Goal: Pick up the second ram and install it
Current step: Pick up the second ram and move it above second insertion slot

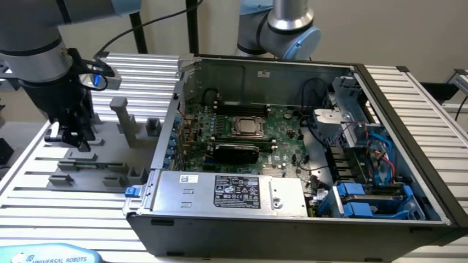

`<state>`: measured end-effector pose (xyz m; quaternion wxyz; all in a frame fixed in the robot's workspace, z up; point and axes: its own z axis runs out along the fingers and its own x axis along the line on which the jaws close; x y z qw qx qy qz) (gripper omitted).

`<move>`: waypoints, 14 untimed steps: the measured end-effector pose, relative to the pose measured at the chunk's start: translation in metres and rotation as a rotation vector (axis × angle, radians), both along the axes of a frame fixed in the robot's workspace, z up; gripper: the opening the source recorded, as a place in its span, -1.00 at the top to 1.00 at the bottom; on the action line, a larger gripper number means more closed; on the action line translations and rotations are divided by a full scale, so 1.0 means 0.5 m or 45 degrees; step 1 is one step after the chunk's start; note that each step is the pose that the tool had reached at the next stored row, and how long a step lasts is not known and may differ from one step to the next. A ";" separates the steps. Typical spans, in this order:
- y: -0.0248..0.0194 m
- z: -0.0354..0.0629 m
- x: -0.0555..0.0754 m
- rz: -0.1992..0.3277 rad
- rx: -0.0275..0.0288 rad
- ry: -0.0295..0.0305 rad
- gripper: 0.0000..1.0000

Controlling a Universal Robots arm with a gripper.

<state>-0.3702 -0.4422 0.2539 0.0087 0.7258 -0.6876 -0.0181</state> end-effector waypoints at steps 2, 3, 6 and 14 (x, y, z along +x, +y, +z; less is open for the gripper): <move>-0.0013 -0.007 0.000 0.000 0.0000 -0.0001 0.27; -0.0018 -0.011 0.000 0.000 0.0000 0.0000 0.27; -0.0034 -0.022 0.000 0.000 -0.0001 0.0000 0.27; -0.0071 -0.051 0.000 0.000 0.0000 0.0000 0.27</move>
